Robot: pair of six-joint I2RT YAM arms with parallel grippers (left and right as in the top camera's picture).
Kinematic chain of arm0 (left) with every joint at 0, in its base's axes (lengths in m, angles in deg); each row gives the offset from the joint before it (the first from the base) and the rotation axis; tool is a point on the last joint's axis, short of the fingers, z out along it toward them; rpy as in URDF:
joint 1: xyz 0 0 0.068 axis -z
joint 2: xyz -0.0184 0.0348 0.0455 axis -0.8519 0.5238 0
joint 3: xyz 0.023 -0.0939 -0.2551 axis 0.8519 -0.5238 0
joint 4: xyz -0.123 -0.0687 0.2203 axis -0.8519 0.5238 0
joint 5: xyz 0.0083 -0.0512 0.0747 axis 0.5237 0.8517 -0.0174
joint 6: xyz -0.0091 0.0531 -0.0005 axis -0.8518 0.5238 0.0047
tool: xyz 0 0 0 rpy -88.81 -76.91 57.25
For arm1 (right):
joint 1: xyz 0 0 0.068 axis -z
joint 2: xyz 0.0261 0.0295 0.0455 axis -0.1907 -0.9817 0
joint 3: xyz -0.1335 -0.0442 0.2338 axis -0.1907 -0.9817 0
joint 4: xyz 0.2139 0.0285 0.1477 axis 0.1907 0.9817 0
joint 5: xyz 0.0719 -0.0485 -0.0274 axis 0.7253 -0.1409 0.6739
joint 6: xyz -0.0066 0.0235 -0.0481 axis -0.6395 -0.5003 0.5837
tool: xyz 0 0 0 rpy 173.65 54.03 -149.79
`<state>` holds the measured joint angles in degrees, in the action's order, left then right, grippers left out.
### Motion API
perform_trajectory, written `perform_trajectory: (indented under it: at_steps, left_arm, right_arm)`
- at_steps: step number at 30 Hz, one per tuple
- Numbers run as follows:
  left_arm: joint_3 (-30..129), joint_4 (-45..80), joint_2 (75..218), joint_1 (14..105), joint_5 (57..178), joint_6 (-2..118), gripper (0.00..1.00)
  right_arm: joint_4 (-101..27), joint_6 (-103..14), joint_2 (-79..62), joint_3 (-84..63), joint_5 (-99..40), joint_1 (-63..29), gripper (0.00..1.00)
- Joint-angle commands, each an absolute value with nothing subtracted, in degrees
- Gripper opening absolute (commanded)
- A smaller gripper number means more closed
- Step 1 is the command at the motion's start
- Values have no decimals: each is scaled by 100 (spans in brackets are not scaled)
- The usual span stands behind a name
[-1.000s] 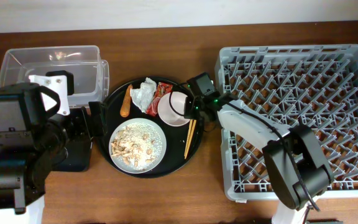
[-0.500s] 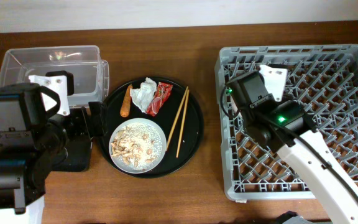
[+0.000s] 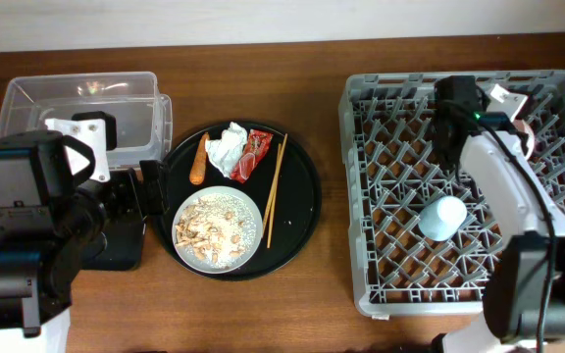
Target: Sort waste into correct bins and load items into the dishwasher rack
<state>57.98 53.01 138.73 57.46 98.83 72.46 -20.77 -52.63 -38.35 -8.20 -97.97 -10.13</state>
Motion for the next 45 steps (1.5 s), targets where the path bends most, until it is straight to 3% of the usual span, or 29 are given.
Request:
perform_trajectory:
  at_steps: [1,8,9,10,11,12,18,20,21,22,24,25,29,40,44,45]
  left_arm:
    - [5835,5292,13849,5733,9846,7215,99]
    - [5835,5294,13849,5733,9846,7215,99]
    - [5835,5294,13849,5733,9846,7215,99]
    - [5835,5294,13849,5733,9846,7215,99]
    - [5835,5294,13849,5733,9846,7215,99]
    - [5835,5294,13849,5733,9844,7215,99]
    - [5835,5294,13849,5733,9844,7215,99]
    - [5835,5294,13849,5733,9846,7215,99]
    - [5835,5294,13849,5733,9846,7215,99]
    - [5835,5294,13849,5733,9846,7215,99]
    - [5835,5294,13849,5733,9844,7215,99]
    - [5835,5294,13849,5733,9846,7215,99]
    - [5835,5294,13849,5733,9846,7215,99]
    - [5835,5294,13849,5733,9846,7215,99]
    - [5835,5294,13849,5733,9844,7215,99]
    - [5835,5294,13849,5733,9844,7215,99]
  right_arm:
    - [-2062,-5090,-3992,-822,-9756,-1288,4]
    - [-1885,-4854,-4003,-822,-9647,-1828,4]
    - [-1817,-4852,-4003,-822,-9627,-1894,9]
    - [-1778,-4837,-4001,-822,-9629,-1981,28]
    - [-1769,-4837,-3986,-798,-9631,-2088,63]
    - [-1695,-4839,-3913,-695,-9585,-2270,73]
    - [-1345,-4798,-3089,54,-7057,-3883,80]
    - [-1479,-4802,-3030,113,-6128,-4304,77]
    - [-1671,-4824,-3046,100,-5336,-4508,70]
    - [-1850,-4935,-3098,76,-4718,-4628,55]
    - [-2071,-5416,-3282,17,-4316,-4744,42]
    - [-2073,-5748,-3472,15,-4307,-4774,29]
    - [-2526,-6057,-4584,15,-3389,-4772,29]
    - [-3787,-6651,-6003,15,-3396,-4768,22]
    - [-3881,-6647,-6066,17,-3439,-4768,15]
    - [-3868,-6647,-6066,17,-3507,-4768,7]
